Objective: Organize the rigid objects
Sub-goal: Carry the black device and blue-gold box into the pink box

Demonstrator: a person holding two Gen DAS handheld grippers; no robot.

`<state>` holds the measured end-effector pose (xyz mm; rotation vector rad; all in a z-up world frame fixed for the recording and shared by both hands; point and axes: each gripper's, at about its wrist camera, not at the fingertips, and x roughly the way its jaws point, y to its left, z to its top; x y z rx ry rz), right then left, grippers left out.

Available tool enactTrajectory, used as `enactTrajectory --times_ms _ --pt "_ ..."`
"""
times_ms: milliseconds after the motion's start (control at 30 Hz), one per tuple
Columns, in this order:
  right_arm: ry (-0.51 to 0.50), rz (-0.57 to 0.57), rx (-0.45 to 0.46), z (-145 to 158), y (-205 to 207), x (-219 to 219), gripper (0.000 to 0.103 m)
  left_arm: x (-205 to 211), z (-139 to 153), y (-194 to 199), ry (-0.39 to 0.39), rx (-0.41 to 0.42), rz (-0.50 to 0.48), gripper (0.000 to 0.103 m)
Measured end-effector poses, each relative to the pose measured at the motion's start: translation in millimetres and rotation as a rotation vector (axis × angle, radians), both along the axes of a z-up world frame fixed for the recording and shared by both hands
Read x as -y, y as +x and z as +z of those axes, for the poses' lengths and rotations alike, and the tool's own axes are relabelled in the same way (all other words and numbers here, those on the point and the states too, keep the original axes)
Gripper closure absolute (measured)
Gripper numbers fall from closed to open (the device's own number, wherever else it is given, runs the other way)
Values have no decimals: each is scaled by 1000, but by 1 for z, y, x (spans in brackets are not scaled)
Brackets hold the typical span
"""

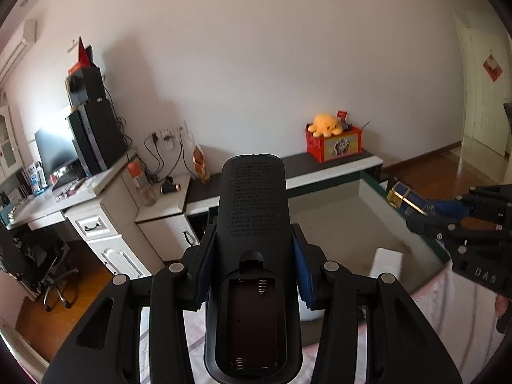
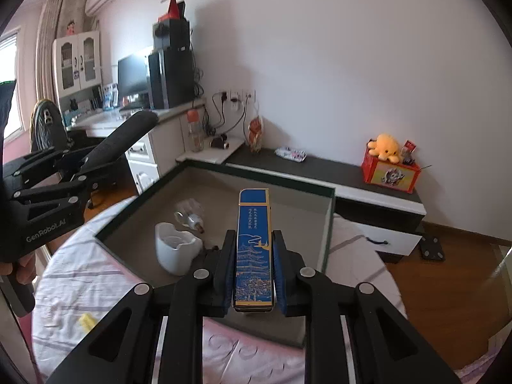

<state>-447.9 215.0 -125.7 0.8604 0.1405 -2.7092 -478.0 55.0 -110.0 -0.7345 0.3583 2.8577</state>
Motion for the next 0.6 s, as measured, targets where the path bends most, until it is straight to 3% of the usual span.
enactTrajectory --times_ms 300,600 --pt "7 20 119 -53 -42 6 82 -2 -46 -36 -14 99 13 59" --pt "-26 57 155 -68 -47 9 82 5 -64 -43 -13 145 35 59"
